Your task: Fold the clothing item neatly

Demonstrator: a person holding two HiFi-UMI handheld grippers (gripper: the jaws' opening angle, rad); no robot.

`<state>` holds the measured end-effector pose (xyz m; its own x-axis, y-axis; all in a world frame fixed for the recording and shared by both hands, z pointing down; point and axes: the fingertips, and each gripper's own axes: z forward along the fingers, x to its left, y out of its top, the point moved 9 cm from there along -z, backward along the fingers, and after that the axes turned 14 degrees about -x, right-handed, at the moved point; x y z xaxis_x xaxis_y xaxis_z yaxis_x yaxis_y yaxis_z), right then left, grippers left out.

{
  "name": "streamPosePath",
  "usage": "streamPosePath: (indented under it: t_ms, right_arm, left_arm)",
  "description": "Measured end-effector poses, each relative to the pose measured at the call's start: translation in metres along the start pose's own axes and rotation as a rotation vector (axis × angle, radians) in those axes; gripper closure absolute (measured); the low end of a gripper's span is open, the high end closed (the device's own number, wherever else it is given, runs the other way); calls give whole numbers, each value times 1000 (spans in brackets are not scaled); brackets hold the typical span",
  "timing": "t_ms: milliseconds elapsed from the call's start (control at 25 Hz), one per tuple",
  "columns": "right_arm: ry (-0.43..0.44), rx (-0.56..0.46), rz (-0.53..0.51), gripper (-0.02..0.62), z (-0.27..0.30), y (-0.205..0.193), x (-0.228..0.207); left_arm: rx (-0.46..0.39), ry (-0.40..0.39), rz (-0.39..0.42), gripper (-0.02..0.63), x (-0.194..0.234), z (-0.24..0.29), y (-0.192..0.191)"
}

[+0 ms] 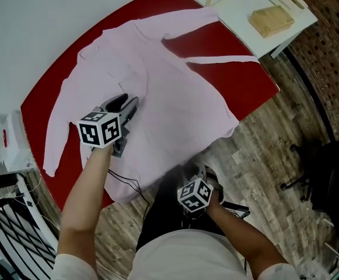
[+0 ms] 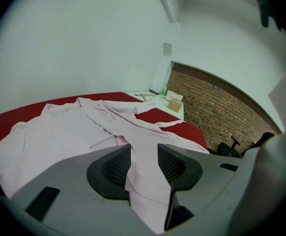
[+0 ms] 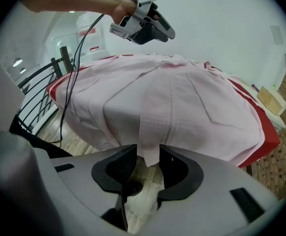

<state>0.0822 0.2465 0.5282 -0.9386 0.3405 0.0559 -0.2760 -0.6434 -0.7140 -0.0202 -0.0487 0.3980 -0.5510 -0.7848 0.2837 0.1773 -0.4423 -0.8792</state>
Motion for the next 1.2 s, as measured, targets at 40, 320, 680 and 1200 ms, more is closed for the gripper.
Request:
streamPosePath:
  t_ms: [40,320,680,1200]
  right_arm:
    - [-11,13,10,471,2,-2,0]
    - [-95,37,81,472,8,2,0]
    - [-178,86,138,472,17,5,-4]
    - [-249,121,164,514,24,9,-1]
  left_arm:
    - [8,4,-5,456,8,7,4]
    - [93,43,-18,448,64,54,26]
    - [170,115,-160,448,144,118,41]
    - [307,76,-379,589,166,169,35]
